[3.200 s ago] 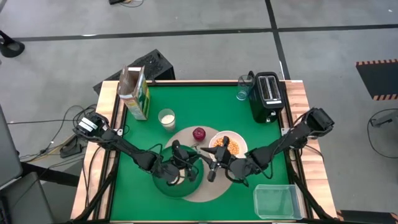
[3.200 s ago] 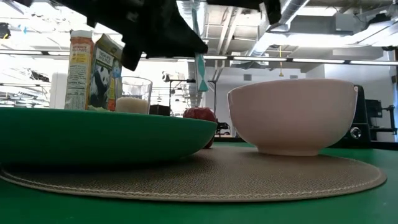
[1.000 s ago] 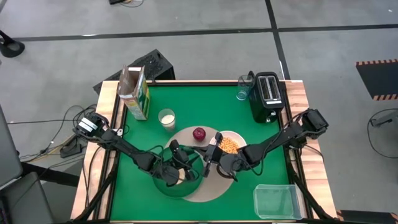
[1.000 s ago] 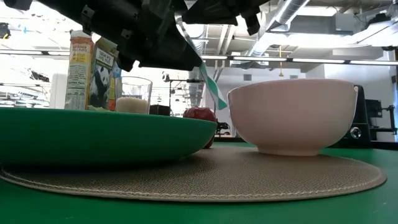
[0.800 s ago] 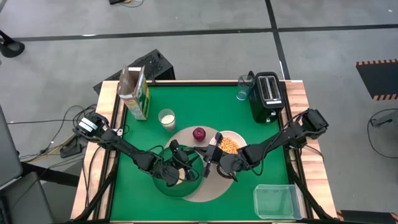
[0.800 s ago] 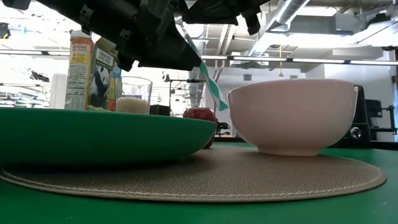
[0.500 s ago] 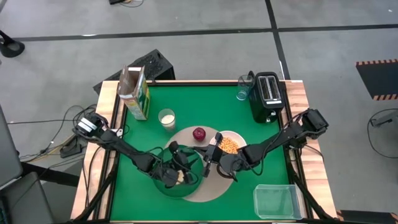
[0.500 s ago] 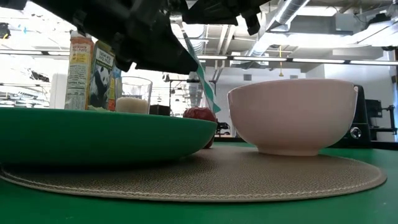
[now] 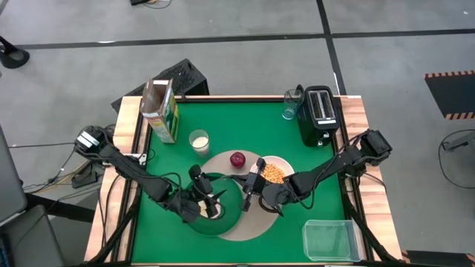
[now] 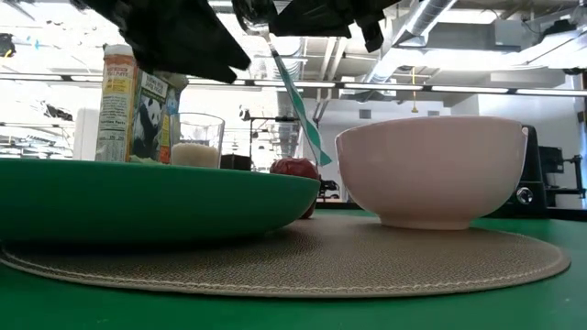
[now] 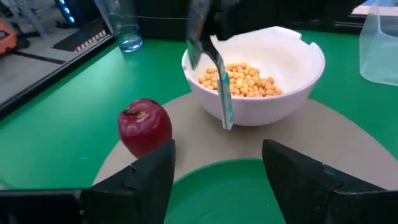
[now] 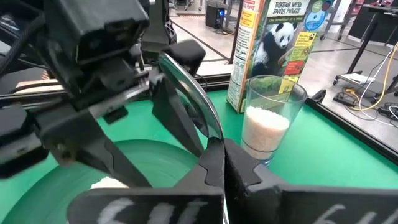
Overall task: Arrange a breakfast setting
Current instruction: Put the white green spoon to the right of the white bowl on the table
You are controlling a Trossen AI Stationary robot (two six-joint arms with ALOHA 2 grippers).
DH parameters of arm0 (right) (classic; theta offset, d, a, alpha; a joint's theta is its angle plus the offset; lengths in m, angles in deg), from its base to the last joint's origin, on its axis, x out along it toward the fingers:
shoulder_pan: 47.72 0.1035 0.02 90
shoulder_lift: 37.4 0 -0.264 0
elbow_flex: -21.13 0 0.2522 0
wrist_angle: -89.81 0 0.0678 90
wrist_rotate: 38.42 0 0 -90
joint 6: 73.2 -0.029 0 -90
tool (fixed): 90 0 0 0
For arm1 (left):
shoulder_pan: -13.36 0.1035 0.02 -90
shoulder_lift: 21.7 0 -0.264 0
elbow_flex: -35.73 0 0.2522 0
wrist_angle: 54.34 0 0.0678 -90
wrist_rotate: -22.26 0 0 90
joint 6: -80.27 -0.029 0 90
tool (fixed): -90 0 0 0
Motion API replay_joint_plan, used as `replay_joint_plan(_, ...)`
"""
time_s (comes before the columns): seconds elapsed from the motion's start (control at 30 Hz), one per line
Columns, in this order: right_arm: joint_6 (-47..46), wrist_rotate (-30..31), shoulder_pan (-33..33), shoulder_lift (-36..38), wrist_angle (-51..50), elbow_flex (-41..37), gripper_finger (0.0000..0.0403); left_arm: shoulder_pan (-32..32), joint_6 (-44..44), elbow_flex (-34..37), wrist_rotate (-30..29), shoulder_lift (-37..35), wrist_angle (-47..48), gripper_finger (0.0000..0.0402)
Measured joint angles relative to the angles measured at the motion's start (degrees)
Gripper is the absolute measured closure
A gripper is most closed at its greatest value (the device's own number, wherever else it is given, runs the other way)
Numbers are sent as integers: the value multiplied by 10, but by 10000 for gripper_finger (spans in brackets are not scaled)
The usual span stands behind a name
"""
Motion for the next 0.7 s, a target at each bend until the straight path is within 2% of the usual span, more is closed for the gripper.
replay_joint_plan(0.3, 4, -2, 3, 0, 0, 0, 392, -21, -39, 0, -45, -36, 40, 168)
replay_joint_plan(0.53, 9, -2, 4, 0, 1, 0, 392, -28, -71, 18, -46, -81, 89, 168)
replay_joint_plan(0.63, 10, -2, 6, 0, 1, 0, 392, -26, -82, 66, -31, -123, 46, 168)
replay_joint_plan(0.7, 12, -2, 7, 0, 2, 0, 392, -25, -104, 116, -14, -156, -28, 168)
